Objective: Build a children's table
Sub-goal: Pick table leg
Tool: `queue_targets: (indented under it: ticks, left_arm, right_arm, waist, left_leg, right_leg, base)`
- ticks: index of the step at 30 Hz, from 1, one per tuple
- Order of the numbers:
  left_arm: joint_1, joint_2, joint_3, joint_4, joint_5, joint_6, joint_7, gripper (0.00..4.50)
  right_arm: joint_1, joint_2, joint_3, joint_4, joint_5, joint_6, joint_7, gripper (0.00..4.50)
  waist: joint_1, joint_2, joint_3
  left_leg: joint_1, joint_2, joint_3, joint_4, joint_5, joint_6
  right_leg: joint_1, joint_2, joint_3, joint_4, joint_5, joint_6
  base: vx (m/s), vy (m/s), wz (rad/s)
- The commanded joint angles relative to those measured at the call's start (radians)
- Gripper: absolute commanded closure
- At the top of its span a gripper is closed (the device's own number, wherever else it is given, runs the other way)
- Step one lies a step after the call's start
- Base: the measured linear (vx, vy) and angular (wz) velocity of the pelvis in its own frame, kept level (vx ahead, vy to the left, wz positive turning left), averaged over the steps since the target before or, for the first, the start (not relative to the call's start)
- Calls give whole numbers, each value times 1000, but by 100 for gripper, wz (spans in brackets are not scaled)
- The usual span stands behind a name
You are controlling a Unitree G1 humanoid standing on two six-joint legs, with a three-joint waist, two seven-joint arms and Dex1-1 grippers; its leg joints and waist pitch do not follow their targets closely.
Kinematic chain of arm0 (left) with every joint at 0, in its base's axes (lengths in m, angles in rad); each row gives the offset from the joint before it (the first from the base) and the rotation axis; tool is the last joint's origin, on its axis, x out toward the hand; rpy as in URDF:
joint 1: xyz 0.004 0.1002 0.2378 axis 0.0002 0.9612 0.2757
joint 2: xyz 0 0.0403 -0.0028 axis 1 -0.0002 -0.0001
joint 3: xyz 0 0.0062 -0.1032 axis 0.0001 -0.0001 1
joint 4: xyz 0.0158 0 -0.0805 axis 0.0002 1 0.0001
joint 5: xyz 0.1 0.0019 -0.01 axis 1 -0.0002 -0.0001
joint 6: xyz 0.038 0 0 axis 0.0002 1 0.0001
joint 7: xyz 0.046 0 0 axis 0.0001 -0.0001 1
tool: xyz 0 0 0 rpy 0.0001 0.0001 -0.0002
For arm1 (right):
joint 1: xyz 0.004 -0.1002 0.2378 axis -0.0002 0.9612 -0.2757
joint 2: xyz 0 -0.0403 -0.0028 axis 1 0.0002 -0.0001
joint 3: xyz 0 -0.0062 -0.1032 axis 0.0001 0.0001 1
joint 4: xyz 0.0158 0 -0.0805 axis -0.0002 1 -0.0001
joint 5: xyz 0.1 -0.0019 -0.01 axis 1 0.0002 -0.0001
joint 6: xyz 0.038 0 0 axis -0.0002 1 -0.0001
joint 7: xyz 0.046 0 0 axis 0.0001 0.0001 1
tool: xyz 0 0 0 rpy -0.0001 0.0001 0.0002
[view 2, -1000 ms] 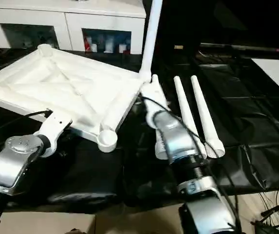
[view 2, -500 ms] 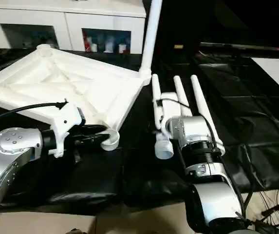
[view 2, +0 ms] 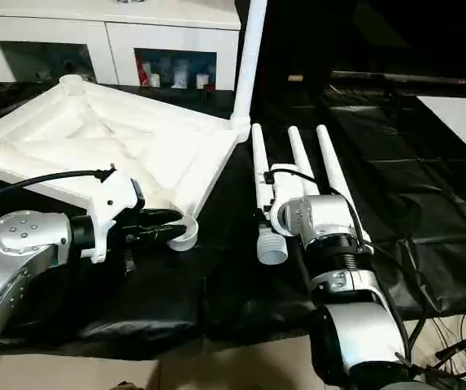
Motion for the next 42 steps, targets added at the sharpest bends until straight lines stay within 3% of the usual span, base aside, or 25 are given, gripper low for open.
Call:
queue_targets:
  ticks: [1, 11, 13, 17, 20, 23, 26, 28, 31, 37, 42]
  left_arm:
    - [-17, 5, -15, -21, -4, 8, -6, 328]
    - [-24, 25, -11, -21, -12, 9, -6, 328]
    - [-32, 18, 6, -28, -61, 58, -22, 311]
    - [-46, 0, 31, -26, -96, 89, -14, 294]
    - [-58, -12, 45, -15, -102, 79, -2, 273]
    - [-80, -33, 70, 9, -99, 49, 35, 245]
    - [-114, -81, 123, 38, -109, 57, 112, 221]
    - [-134, -111, 154, 58, -110, 67, 163, 200]
    - [-199, -211, 251, 123, -135, 97, 309, 181]
    - [-211, -278, 259, 114, -178, 120, 338, 135]
    - [-220, -307, 272, 116, -196, 128, 360, 89]
  right_arm:
    - [-5, -8, -4, 10, 8, 14, 0, 147]
    - [-8, -3, -14, 4, 11, -5, -25, 235]
    - [4, 15, -58, -21, 26, -40, -67, 247]
    - [16, 28, -79, -53, 27, -83, -107, 258]
    - [21, 35, -92, -81, 25, -88, -138, 260]
    - [20, 49, -146, -147, 34, -106, -207, 263]
    - [14, 53, -179, -197, 39, -169, -251, 263]
    - [11, 56, -187, -222, 43, -202, -260, 264]
    - [-3, 85, -214, -357, 83, -344, -258, 264]
    - [-15, 134, -182, -531, 139, -423, -208, 264]
    - [-21, 154, -161, -589, 158, -433, -195, 264]
  waist:
    - [-1, 19, -72]
    - [0, 18, -72]
    - [0, 17, -72]
    - [0, 17, -72]
    - [-1, 16, -73]
    - [0, 16, -73]
    - [1, 16, -73]
    - [2, 18, -75]
    - [1, 14, -77]
    - [-3, 15, -79]
    - [-3, 16, -74]
  left_leg:
    - [22, -10, 16, -66, -261, -78]
    - [21, -10, 16, -66, -261, -81]
    - [22, -11, 16, -65, -266, -84]
    - [20, -12, 17, -64, -260, -85]
    - [20, -13, 16, -64, -258, -82]
    - [20, -14, 17, -64, -252, -84]
    - [22, -14, 18, -63, -263, -88]
    - [19, -16, 15, -63, -252, -88]
    - [15, -17, 17, -60, -232, -76]
    - [14, -16, 17, -58, -199, -45]
    - [17, -16, 16, -61, -247, -54]
  right_leg:
    - [42, -16, 11, -60, -176, -163]
    - [42, -16, 11, -59, -188, -160]
    - [40, -16, 11, -59, -198, -158]
    - [41, -16, 12, -58, -196, -154]
    - [41, -14, 12, -58, -194, -148]
    - [41, -12, 12, -59, -186, -138]
    - [38, -12, 13, -60, -202, -125]
    - [43, -12, 11, -58, -192, -118]
    - [46, -11, 12, -58, -160, -115]
    - [46, -7, 11, -53, -94, -132]
    - [42, -7, 11, -61, -170, -113]
  base:
    - [0, 0, 0]
    - [0, 0, 0]
    - [0, 0, 0]
    - [0, 0, 0]
    - [0, 0, 0]
    - [0, 0, 0]
    - [0, 0, 0]
    - [0, 0, 0]
    - [0, 0, 0]
    - [0, 0, 0]
    - [0, 0, 0]
